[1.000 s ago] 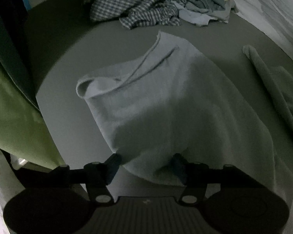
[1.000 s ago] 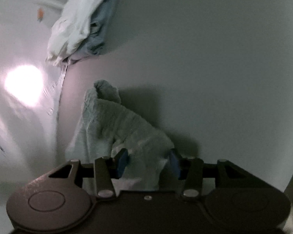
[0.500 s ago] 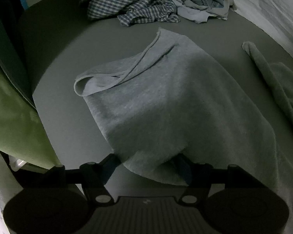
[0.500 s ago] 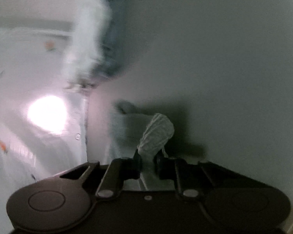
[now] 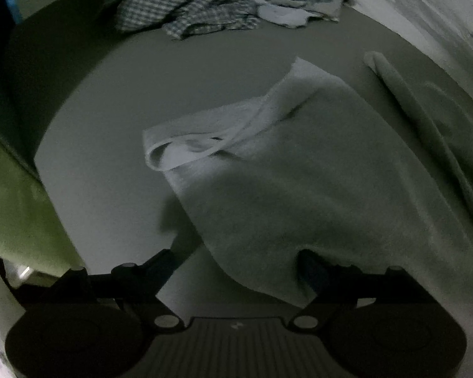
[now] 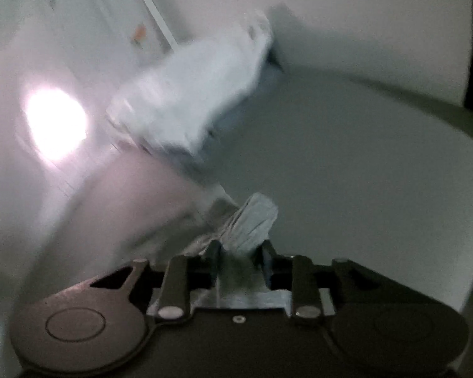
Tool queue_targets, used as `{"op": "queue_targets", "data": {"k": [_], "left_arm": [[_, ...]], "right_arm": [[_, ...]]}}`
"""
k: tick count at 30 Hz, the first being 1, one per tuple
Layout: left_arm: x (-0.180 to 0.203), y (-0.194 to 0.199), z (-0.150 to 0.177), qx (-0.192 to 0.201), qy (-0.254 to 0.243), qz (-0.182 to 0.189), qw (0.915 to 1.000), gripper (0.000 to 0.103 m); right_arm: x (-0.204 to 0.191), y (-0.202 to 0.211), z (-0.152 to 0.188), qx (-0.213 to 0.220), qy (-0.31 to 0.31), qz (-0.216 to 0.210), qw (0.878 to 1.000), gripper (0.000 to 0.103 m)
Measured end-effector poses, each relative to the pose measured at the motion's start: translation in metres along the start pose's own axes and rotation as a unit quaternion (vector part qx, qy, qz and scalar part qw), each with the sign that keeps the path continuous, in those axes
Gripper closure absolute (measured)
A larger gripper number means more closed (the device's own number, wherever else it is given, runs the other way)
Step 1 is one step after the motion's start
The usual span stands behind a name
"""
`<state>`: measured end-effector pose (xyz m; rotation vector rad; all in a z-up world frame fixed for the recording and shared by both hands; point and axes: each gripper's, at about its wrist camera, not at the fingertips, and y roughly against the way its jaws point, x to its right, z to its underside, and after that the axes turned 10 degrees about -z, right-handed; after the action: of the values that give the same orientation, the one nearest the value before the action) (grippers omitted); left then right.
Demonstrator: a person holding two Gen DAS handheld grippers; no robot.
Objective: Fold clothes
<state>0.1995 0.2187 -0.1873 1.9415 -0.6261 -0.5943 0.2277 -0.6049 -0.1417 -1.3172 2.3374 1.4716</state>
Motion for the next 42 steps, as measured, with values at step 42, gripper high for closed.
{"op": "queue_targets", "data": {"k": [42], "left_arm": [[-0.061, -0.031, -0.119, 0.088, 0.048, -0.081, 0.9917, 0.018]], "right_arm": [[-0.042, 0.039, 0.121, -0.009, -0.056, -0.010, 0.998, 0.057]]}}
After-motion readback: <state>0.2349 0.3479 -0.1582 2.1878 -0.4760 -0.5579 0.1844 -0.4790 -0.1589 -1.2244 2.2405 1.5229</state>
